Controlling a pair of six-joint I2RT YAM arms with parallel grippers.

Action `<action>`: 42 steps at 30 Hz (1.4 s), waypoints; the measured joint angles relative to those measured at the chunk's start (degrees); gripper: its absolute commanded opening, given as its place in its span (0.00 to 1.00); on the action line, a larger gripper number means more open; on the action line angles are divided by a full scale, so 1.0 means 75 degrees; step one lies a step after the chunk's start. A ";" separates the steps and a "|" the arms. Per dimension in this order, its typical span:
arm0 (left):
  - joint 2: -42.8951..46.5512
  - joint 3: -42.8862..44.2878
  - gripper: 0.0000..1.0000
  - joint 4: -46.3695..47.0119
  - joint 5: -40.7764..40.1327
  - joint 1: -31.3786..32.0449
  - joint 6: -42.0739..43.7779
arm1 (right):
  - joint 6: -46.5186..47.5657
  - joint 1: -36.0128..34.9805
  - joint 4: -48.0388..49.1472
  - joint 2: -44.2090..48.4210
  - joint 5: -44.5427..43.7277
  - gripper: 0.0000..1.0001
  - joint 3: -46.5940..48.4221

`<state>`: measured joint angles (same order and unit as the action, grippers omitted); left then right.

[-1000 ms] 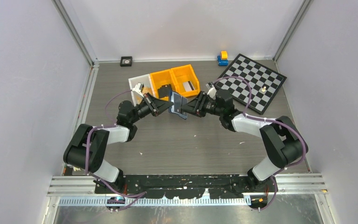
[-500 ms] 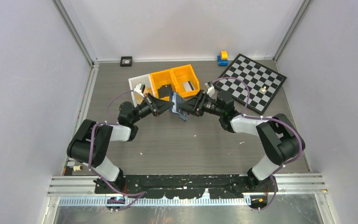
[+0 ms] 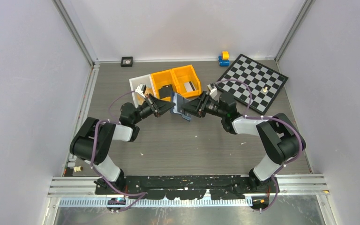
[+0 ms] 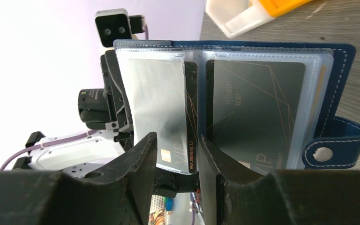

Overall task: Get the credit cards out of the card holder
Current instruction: Remove the credit card from the card holder.

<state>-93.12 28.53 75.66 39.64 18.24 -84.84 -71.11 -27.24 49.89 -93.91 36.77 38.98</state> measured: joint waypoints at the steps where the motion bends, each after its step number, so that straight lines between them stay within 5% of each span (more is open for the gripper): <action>1: -0.0073 0.0000 0.00 -0.0012 -0.0009 0.0000 0.0058 | 0.0073 0.0038 -0.0149 0.0020 -0.0047 0.42 -0.0009; 10: -0.1204 0.0052 0.00 -0.0880 -0.0280 0.0000 0.1183 | 0.1501 0.0157 -0.3334 0.0297 -0.1183 0.43 0.0370; 21: -0.2460 0.0656 0.02 -0.2626 -0.0437 -0.0050 0.2381 | 0.2159 0.0146 -0.4555 -0.1061 -0.1798 0.41 0.0976; 30: -0.2119 0.0866 0.48 -0.3987 -0.0644 -0.0023 0.3168 | 0.2938 -0.0271 -0.5627 -0.1072 -0.2521 0.42 0.1673; 39: -0.2034 0.1017 0.57 -0.3893 -0.0533 0.0061 0.3177 | 0.3518 -0.0711 -0.6490 -0.1378 -0.3086 0.41 0.2477; 42: -0.1944 0.0962 0.73 -0.3896 -0.0562 0.0061 0.3182 | 0.3692 -0.0813 -0.6630 -0.1378 -0.3235 0.42 0.2550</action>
<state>-107.70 35.75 46.44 35.42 18.70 -60.97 -43.42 -33.34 0.16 -104.25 12.51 58.11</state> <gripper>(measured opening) 0.595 0.415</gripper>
